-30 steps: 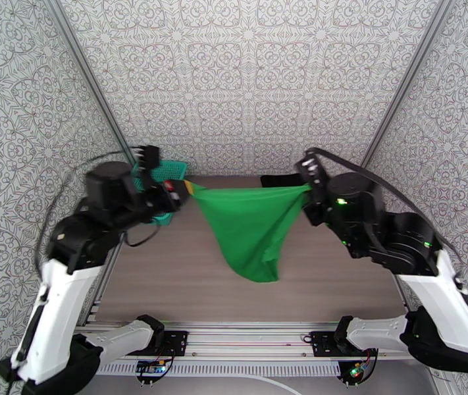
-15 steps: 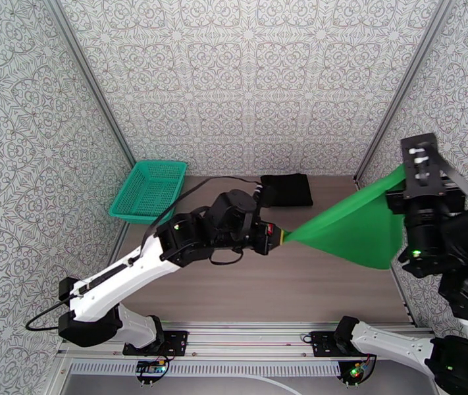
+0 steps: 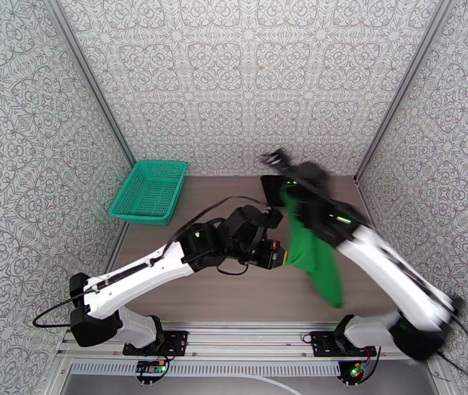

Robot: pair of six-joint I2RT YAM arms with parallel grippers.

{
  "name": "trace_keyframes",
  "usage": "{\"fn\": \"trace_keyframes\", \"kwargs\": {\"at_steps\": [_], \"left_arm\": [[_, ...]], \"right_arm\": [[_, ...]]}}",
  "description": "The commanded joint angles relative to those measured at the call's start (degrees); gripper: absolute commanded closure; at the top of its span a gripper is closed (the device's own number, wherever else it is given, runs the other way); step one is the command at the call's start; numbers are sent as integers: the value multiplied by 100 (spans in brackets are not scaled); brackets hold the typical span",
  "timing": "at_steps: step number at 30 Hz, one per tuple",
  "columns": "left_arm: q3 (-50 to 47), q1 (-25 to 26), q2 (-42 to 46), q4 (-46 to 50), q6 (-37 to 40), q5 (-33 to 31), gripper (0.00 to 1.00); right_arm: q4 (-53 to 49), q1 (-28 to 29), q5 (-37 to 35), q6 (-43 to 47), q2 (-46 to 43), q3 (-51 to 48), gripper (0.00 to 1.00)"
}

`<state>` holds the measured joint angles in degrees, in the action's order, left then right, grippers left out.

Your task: Fold and stack the mixed laundry pile

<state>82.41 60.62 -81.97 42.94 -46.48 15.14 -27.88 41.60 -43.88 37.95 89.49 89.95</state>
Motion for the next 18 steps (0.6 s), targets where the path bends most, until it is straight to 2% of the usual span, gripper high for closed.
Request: {"fn": "trace_keyframes", "kwargs": {"at_steps": [1, 7, 11, 17, 18], "left_arm": [[-993, -308, 785, -321, -515, 106, 100], [-2733, -1053, 2330, -41, -1032, -458, 100], [-3472, -1897, 3502, 618, -1103, -783, 100], [-4445, -3338, 4428, 752, -852, -196, 100], [-4576, -3503, 4451, 666, -800, -126, 100]], "right_arm": [[257, -19, 1159, -921, 806, -9, 100], [781, 120, 1751, -1388, 2237, 509, 100], [907, 298, 2061, -1628, 2900, 957, 100], [415, 540, 2311, -2111, 3770, 1962, 98], [251, 550, 2333, -2247, 3871, 2135, 87]]}}
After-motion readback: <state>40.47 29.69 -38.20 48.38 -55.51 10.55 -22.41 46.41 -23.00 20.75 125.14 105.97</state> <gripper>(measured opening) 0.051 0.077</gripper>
